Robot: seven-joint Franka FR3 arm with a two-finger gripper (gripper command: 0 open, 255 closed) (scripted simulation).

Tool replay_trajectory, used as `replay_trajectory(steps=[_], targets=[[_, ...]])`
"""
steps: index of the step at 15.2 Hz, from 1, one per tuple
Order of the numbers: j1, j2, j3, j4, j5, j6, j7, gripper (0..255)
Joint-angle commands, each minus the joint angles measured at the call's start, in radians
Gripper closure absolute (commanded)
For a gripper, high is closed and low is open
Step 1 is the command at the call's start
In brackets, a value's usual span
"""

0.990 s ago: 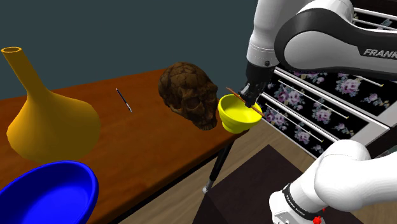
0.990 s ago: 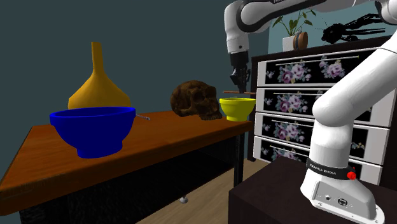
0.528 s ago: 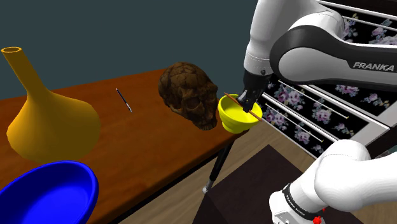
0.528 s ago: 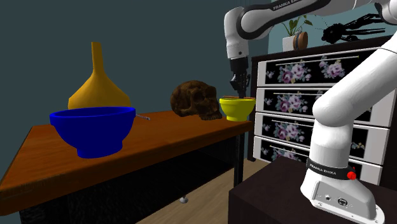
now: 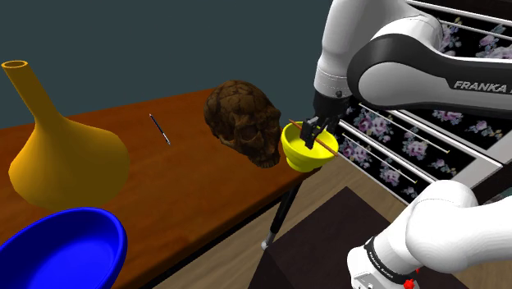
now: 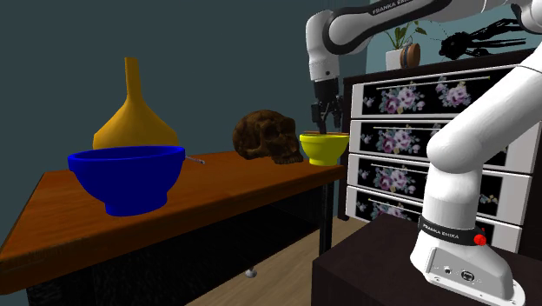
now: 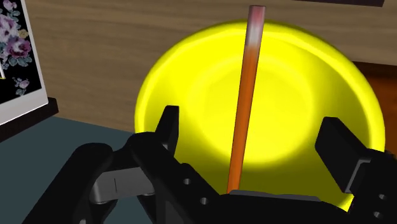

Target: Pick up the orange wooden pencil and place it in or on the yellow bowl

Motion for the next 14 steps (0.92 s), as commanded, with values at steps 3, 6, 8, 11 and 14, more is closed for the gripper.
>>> replay_trajectory(steps=[3, 6, 8, 11, 14], targets=[[0.0, 0.006, 0.003, 0.037, 0.001, -0.032, 0.0, 0], [-0.002, 0.027, 0.01, 0.145, 0.002, -0.119, 0.002, 0], [-0.002, 0.027, 0.01, 0.145, 0.002, -0.119, 0.002, 0], [-0.002, 0.027, 0.01, 0.145, 0.002, -0.119, 0.002, 0], [-0.002, 0.027, 0.01, 0.145, 0.002, -0.119, 0.002, 0]])
